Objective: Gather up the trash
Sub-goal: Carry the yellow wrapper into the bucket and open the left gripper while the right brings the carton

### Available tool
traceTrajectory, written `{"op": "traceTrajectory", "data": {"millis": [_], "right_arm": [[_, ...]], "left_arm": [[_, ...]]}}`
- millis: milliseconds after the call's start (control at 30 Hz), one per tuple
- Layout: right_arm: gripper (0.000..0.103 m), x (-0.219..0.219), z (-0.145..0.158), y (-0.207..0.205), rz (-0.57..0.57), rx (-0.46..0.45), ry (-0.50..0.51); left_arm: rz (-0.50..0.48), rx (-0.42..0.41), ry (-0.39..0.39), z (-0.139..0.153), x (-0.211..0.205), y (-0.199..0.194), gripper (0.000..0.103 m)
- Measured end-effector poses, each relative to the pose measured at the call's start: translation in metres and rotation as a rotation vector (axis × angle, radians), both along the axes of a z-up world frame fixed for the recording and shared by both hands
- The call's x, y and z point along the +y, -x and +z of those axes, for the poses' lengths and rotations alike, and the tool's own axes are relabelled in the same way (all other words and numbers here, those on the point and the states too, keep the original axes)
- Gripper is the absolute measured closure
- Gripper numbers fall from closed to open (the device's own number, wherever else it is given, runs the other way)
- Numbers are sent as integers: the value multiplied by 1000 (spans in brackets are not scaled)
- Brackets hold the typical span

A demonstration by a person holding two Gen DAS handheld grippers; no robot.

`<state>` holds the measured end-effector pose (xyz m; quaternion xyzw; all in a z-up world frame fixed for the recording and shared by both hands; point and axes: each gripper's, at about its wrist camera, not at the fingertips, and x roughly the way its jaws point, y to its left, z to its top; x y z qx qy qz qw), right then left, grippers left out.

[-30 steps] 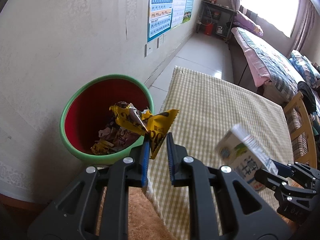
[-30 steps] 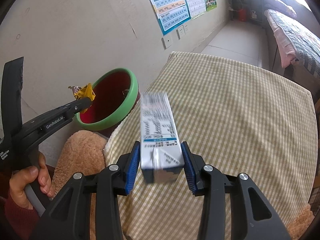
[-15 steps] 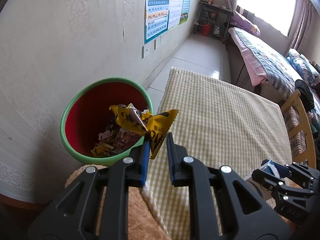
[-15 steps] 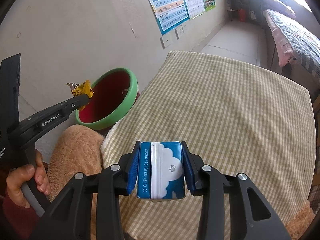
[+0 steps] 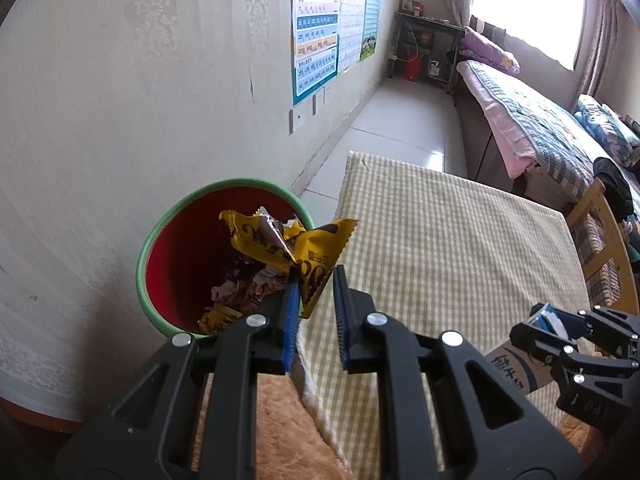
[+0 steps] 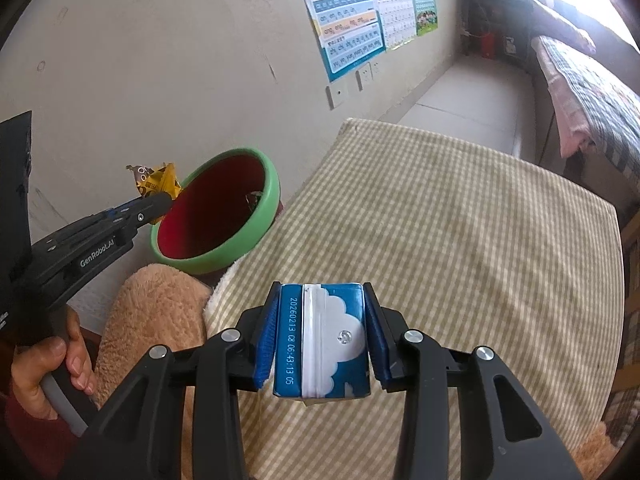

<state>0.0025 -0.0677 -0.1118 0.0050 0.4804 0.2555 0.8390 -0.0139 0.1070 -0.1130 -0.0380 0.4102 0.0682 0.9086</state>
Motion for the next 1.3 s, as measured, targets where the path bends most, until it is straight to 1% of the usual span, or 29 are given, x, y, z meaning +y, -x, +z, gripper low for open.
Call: {"op": "traceTrajectory", "data": {"millis": [167,333,800,933,1100,1300], "right_arm": [[65,18,6,-14,22,-14,10],[65,36,11,-27,43,-25,6],[65,81,27,-48,106,-71,-5],[65,90,32,-56,110,-84,-12],[65,104,44,-66,122,-114,-31],[65,130,55,-78,152,-148,-47]], "left_arm": [[20,-12,-1,3,14,0,88],[48,-32,-26,10,26,3,88],[85,-73,-24,22,51,2,88],[99,-70,-18,18,56,1,88],[132,-47,-13,7,68,-3,88],[167,-23,14,-5,88,-8,88]]}}
